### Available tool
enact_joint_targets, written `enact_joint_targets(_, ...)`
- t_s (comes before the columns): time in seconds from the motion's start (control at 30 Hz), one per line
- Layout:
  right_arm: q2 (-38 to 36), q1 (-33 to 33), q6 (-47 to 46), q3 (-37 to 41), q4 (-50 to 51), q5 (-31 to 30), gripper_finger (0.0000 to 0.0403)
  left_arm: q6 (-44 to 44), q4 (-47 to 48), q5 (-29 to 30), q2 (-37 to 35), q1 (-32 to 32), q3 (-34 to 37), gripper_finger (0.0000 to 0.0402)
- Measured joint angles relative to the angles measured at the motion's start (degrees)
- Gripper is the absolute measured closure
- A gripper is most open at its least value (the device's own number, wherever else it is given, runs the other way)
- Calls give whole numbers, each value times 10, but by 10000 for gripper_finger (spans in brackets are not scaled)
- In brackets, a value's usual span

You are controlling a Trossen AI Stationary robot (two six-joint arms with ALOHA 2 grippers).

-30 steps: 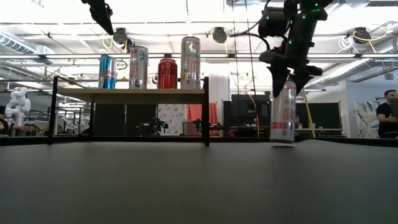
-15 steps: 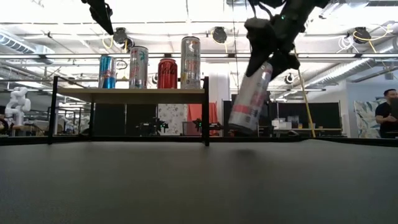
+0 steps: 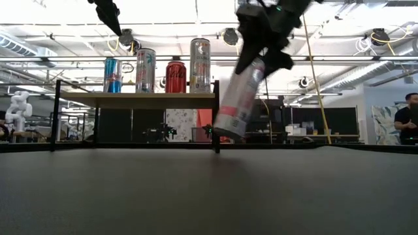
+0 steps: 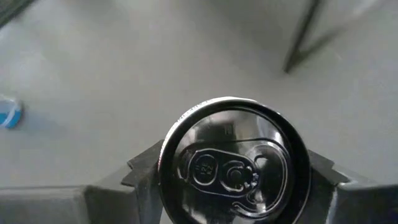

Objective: Place canned beverage on shelf
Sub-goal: Put the white pink soda can on the shelf aligned with the other white pink soda can

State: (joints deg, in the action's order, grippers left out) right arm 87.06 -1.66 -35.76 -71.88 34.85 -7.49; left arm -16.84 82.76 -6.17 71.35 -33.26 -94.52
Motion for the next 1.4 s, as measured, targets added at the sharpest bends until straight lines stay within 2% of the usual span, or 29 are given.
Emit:
enact_joint_targets(0.3, 129, 10, 97, -218, 105, -2, 170, 15, 4, 0, 0, 0, 0, 13)
enact_joint_targets(0.77, 267, -1, 191, -433, 161, 16, 170, 14, 4, 0, 0, 0, 0, 13)
enact_joint_targets(1.03, 309, -3, 213, -507, 188, 18, 170, 14, 3, 0, 0, 0, 0, 13)
enact_joint_targets(1.4, 310, -4, 215, -514, 229, 18, 170, 14, 3, 0, 0, 0, 0, 13)
